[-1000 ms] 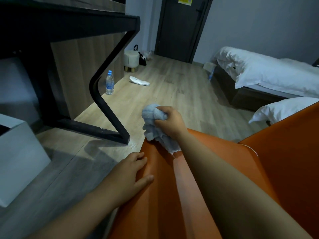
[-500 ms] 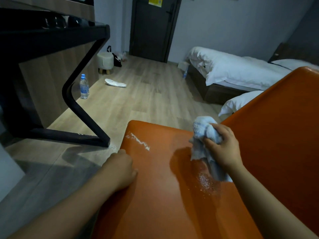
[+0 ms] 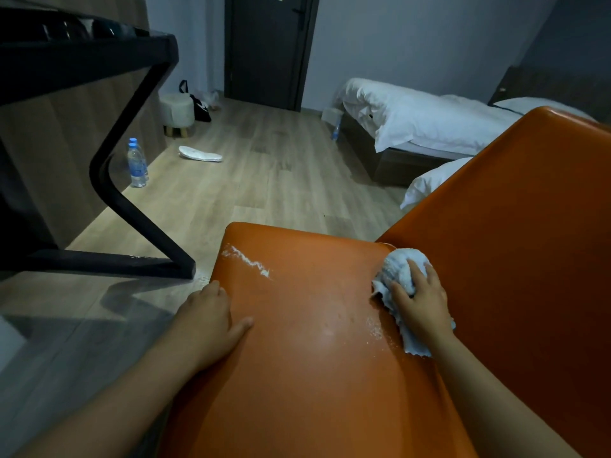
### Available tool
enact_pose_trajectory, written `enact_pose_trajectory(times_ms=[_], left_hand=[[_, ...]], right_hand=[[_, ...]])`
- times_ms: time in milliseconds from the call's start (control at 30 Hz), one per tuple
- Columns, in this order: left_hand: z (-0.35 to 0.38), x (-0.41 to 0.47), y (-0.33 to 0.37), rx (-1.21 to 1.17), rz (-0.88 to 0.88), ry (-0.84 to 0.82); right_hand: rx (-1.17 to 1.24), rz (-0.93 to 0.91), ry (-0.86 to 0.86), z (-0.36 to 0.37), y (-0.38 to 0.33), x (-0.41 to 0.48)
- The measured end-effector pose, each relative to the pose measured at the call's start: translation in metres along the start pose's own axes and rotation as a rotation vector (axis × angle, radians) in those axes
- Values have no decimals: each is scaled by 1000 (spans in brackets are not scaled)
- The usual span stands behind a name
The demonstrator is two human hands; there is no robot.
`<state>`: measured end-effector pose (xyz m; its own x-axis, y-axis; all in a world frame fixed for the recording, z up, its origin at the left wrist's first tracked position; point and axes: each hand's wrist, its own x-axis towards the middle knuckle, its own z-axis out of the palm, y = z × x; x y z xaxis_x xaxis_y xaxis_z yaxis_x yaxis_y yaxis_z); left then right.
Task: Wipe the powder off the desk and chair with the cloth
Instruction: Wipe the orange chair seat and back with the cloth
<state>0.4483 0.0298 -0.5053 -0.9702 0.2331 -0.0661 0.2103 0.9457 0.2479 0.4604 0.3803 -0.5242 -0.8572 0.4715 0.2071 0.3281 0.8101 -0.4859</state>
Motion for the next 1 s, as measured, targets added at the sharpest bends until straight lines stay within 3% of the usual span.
enact_pose_trajectory(times_ms=[267,667,900,1000], left_hand=[[9,2,-4,-12,0,36],[19,1,-17,-124,-16,93],[21,-14,-32,-622,-98,188],[27,-28,-39,-687,-103,216]], right_hand=[[-15,-48,28,15,-17,-6],[9,-172,-29,55,-96,-20],[25,-213,-53,79,-141,-33],[40,-236,-80,89,-162,-40]])
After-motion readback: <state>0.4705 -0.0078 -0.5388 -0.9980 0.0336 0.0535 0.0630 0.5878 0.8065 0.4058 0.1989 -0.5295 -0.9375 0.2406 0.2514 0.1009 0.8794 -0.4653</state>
